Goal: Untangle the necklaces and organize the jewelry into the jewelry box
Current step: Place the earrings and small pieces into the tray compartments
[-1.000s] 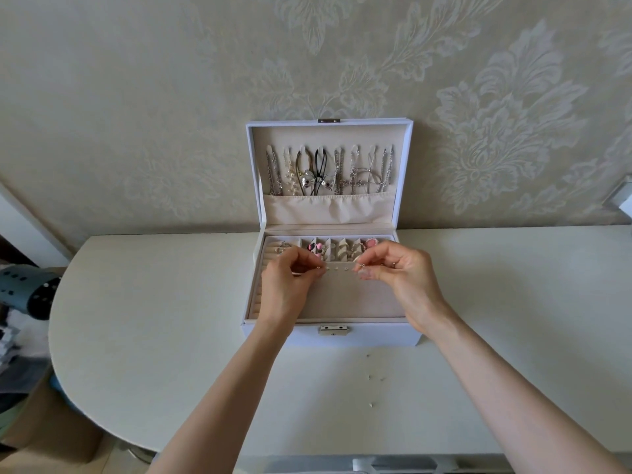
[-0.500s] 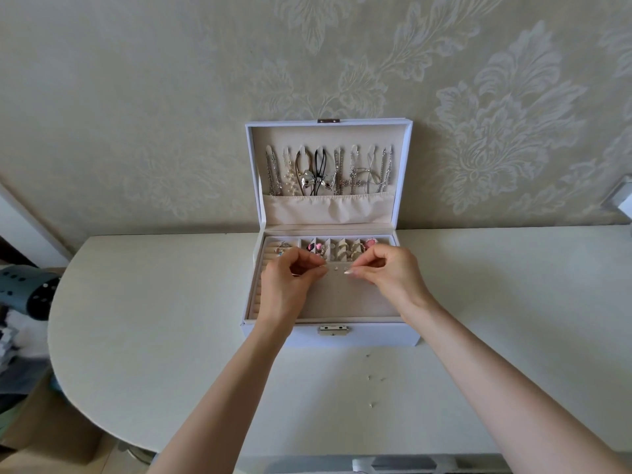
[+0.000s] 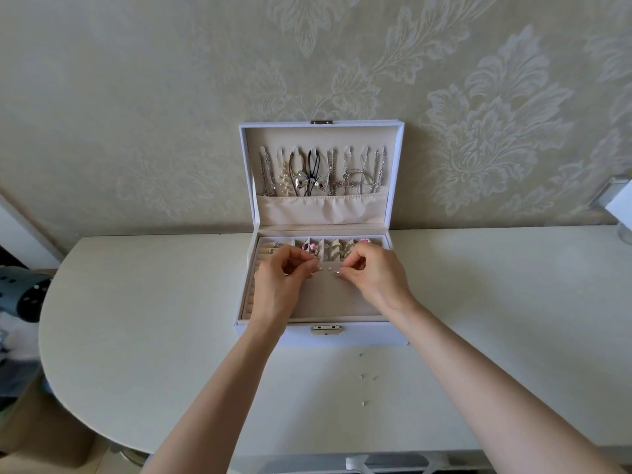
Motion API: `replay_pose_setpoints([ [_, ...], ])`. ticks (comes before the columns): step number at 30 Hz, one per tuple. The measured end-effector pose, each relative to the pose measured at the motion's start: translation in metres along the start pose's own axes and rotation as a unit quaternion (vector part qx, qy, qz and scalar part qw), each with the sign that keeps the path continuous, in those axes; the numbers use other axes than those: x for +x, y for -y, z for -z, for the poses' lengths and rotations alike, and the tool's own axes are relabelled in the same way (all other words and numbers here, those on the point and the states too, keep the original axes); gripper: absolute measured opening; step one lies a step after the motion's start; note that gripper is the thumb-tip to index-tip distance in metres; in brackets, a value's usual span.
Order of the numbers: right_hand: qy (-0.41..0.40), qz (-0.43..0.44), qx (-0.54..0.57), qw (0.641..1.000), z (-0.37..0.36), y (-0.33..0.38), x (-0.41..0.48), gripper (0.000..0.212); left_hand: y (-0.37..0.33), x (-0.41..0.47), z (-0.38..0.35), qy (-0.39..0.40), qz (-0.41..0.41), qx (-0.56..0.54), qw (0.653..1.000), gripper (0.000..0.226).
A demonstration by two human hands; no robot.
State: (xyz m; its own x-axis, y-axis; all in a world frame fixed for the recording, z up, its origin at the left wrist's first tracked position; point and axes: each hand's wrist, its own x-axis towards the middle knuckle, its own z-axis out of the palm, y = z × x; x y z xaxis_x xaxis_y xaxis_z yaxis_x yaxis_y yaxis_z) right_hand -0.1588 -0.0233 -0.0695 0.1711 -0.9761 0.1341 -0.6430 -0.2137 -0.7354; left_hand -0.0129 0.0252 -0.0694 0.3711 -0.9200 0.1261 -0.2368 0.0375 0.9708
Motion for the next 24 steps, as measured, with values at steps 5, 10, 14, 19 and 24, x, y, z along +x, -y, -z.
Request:
replay_pose_setpoints([
  [5, -0.004, 0.02, -0.012, 1.0, -0.0002, 0.0014, -0.0025, 0.02, 0.0005, -0.0001, 0.0011, 0.004, -0.015, 0.028, 0.999, 0.005],
  [10, -0.009, 0.005, 0.018, 1.0, 0.0, 0.0005, -0.0017, 0.021, 0.001, 0.0006, 0.0007, -0.003, -0.018, 0.032, 0.999, 0.012],
  [14, -0.009, -0.014, 0.034, 0.999, 0.0007, 0.0006, -0.0004, 0.017, 0.001, -0.0004, 0.0003, -0.01, -0.019, 0.032, 0.999, 0.007],
  [19, 0.008, -0.015, 0.01, 1.0, 0.0016, 0.0001, -0.0022, 0.026, 0.001, 0.0001, 0.0002, -0.016, -0.017, 0.02, 1.0, 0.003],
  [24, 0.002, -0.006, -0.001, 1.0, 0.0006, 0.002, -0.0017, 0.021, 0.0026, 0.0005, 0.0008, -0.012, -0.009, 0.007, 1.0, 0.002],
])
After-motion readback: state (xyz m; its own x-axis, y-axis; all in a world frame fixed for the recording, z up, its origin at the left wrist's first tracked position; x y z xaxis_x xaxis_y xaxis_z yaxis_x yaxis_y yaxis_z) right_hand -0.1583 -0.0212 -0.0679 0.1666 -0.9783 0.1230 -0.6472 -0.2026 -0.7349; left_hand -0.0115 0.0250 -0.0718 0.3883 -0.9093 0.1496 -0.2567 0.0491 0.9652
